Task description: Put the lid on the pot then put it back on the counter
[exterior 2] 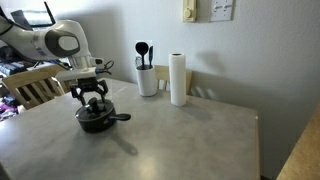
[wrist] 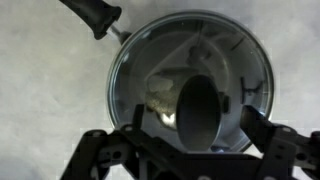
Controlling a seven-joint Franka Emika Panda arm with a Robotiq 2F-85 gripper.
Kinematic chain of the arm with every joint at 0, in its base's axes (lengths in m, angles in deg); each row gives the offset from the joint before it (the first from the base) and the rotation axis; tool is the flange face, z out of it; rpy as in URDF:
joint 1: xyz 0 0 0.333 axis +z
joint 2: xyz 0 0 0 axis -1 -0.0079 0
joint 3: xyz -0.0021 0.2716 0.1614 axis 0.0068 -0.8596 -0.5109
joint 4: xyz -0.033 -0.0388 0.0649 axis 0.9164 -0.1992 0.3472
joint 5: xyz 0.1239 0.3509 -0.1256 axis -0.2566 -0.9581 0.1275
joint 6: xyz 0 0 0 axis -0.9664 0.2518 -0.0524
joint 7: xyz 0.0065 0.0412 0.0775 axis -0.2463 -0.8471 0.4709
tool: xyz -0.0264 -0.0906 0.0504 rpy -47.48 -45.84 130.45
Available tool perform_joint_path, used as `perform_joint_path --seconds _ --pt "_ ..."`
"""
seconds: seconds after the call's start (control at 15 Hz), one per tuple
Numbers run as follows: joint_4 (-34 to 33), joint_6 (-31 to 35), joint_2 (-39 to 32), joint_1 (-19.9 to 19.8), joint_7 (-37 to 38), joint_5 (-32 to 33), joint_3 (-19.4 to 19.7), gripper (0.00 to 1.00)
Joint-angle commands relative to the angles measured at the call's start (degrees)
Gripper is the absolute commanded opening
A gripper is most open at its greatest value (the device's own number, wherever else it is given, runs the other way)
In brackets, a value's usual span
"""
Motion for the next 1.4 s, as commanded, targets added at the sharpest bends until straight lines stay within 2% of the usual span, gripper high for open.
perform_joint_path --seconds 0.0,0.6,1.33 --pt "0.39 -1.24 1.45 -0.17 -0.29 1.13 0.59 1.0" --pt "0.78 -2.0 3.74 -0.27 -0.21 1.67 1.79 1.0" --pt "0.08 -2.81 1.91 -0.5 -1.82 0.58 1.05 1.0"
